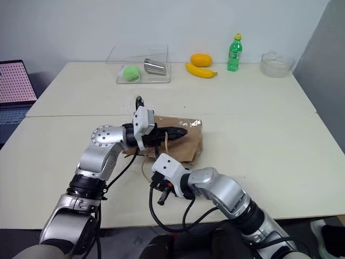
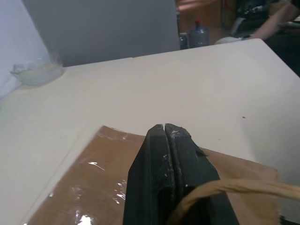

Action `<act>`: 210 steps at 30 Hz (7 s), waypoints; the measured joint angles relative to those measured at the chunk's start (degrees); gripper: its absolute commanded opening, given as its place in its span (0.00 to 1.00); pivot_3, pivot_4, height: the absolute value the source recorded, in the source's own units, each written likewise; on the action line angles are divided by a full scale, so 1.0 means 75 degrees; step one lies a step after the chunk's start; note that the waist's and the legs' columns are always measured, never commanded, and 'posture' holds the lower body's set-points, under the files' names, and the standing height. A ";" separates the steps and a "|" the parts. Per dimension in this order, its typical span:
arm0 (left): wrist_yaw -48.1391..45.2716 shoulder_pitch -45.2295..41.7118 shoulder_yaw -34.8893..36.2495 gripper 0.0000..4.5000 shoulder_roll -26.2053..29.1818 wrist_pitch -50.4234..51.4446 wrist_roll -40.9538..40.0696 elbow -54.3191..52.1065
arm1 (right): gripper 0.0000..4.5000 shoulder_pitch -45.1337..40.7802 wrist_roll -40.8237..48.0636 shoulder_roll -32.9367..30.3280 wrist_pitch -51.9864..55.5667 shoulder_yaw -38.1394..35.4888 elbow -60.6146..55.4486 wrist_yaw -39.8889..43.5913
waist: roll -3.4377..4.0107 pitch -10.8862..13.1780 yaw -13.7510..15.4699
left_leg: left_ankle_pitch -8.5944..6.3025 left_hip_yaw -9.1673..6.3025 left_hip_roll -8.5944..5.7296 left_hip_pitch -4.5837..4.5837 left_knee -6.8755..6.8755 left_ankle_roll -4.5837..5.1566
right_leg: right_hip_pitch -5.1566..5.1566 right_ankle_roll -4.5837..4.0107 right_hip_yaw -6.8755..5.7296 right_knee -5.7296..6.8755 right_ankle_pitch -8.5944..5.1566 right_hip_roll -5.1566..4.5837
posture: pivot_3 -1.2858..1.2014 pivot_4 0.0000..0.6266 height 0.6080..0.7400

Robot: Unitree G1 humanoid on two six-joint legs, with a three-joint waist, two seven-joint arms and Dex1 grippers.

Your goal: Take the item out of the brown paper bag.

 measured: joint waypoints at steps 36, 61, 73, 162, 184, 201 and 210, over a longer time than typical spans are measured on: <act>0.1112 -0.3731 0.0722 0.00 -0.0377 0.0000 0.0444 0.3238 | 0.01 -0.0035 -0.1195 -0.1017 -0.0815 0.0230 -0.0073 0.0702 | -0.0001 0.0001 -0.0042 | 0.0000 0.0003 -0.0004 -0.0006 0.0001 -0.0001 | -0.0004 0.0004 0.0000 -0.0002 -0.0001 -0.0002 | 0.52 0.24 1.00; -0.0323 -0.2528 0.0936 0.00 0.0204 0.5524 -0.2003 -0.0587 | 0.99 0.0119 0.2121 -0.2677 0.1449 -0.4158 -0.3645 0.1529 | -0.0001 0.0001 -0.0035 | 0.0000 0.0005 0.0002 -0.0007 0.0001 0.0001 | -0.0001 0.0003 0.0001 0.0000 -0.0001 0.0000 | 0.52 0.24 1.00; -0.0367 -0.2336 0.0951 0.00 0.0632 0.6360 -0.2705 -0.1218 | 0.99 -0.1378 0.1471 -0.0871 0.1828 -0.2680 -0.1917 -0.0656 | 0.0001 0.0002 -0.0043 | 0.0001 0.0007 0.0000 -0.0006 0.0000 -0.0002 | -0.0006 0.0002 0.0005 0.0001 0.0000 -0.0002 | 0.52 0.24 1.00; 0.0256 -0.2369 0.0921 0.00 0.0049 0.4167 -0.1338 0.0074 | 0.67 -0.2041 0.0596 -0.0795 -0.0819 -0.3465 -0.1227 0.3562 | 0.0002 0.0003 -0.0087 | 0.0004 0.0002 -0.0001 -0.0007 -0.0003 -0.0007 | -0.0009 0.0001 0.0002 0.0002 0.0000 -0.0006 | 0.52 0.24 1.00; 0.0499 -0.2605 0.0797 0.00 -0.0086 0.3619 -0.0836 0.0895 | 0.67 0.0952 0.0117 -0.5013 -0.2196 -0.5573 0.0169 0.1513 | 0.0001 0.0005 0.0012 | 0.0001 0.0031 -0.0017 -0.0011 -0.0003 -0.0002 | -0.0008 0.0010 0.0016 -0.0005 -0.0004 -0.0016 | 0.52 0.24 1.00; 0.0654 -0.2575 0.0802 0.00 -0.0077 0.3592 -0.0827 0.0866 | 0.99 0.0759 -0.2901 -0.5267 -0.4609 -0.3391 0.2799 0.1698 | 0.0012 0.0011 -0.0080 | 0.0004 0.0026 -0.0012 -0.0009 0.0000 -0.0008 | -0.0005 0.0010 0.0016 -0.0005 -0.0004 -0.0014 | 0.52 0.24 1.00; 0.0565 -0.2703 0.0791 0.00 -0.0076 0.3208 -0.0604 0.1472 | 0.99 0.2226 -0.0100 -0.4381 -0.2272 -0.6055 -0.1586 0.2024 | 0.0011 0.0011 0.0001 | 0.0002 0.0012 -0.0010 -0.0010 0.0003 -0.0004 | 0.0004 0.0010 0.0005 -0.0004 -0.0004 -0.0012 | 0.52 0.24 1.00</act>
